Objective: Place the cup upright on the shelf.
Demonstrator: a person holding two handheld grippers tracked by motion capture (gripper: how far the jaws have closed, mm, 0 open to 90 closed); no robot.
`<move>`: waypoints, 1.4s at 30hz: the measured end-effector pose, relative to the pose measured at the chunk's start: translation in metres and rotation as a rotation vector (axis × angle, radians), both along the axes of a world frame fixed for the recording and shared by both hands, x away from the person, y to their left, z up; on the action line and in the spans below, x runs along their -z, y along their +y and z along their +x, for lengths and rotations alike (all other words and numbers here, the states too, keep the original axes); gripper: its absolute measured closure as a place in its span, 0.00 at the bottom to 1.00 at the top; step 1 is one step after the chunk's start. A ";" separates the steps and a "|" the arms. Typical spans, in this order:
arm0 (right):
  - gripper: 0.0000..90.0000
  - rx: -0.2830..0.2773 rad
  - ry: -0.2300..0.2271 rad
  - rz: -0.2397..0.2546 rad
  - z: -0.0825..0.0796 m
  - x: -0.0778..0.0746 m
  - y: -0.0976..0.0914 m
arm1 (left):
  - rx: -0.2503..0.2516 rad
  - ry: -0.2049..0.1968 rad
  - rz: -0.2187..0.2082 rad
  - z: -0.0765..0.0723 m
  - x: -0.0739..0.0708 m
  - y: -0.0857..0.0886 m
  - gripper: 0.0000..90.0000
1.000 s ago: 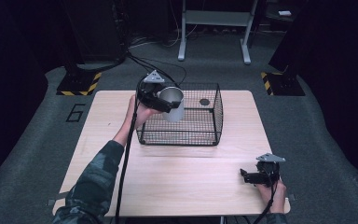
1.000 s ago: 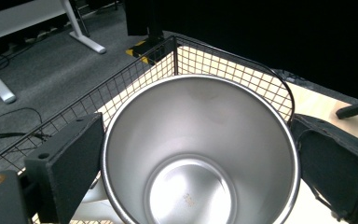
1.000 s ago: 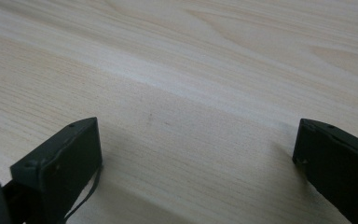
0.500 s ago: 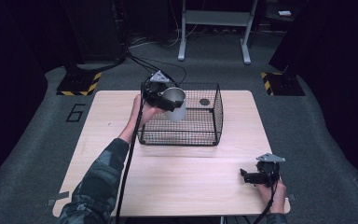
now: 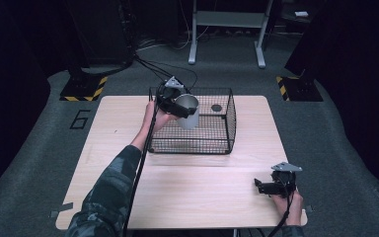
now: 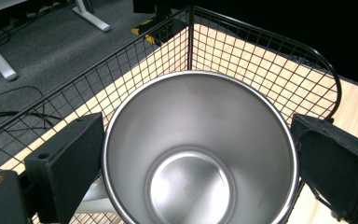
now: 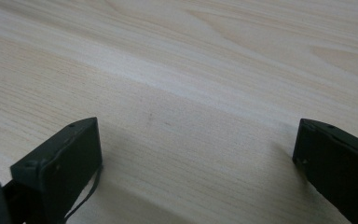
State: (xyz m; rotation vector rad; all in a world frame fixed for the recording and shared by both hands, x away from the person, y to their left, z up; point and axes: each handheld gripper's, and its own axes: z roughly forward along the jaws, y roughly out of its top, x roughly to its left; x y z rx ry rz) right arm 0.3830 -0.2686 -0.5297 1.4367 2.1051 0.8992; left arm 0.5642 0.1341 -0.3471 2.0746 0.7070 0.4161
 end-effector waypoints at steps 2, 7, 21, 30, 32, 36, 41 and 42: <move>0.01 0.000 0.000 0.000 0.000 0.000 0.000 | 0.004 0.003 0.007 0.001 0.002 -0.002 0.06; 0.01 -0.008 0.001 -0.006 0.000 0.000 -0.001 | 0.001 0.024 0.005 0.003 0.007 -0.007 0.06; 0.01 -0.007 0.000 -0.005 0.000 0.000 0.000 | -0.017 0.064 0.049 0.013 0.028 -0.013 0.06; 0.01 -0.011 -0.003 -0.009 0.000 0.000 -0.001 | -0.026 0.090 0.076 0.018 0.042 -0.014 0.06; 0.01 -0.009 -0.002 -0.007 0.000 0.000 -0.001 | -0.027 0.100 0.084 0.020 0.045 -0.014 0.06; 0.01 -0.009 -0.002 -0.007 0.000 0.000 -0.001 | -0.025 0.103 0.097 0.021 0.047 -0.015 0.06; 0.01 -0.007 -0.001 -0.005 0.000 0.000 0.000 | -0.027 0.117 0.110 0.023 0.053 -0.016 0.06; 0.01 -0.007 0.000 -0.005 0.000 0.000 0.000 | -0.027 0.117 0.114 0.024 0.054 -0.017 0.06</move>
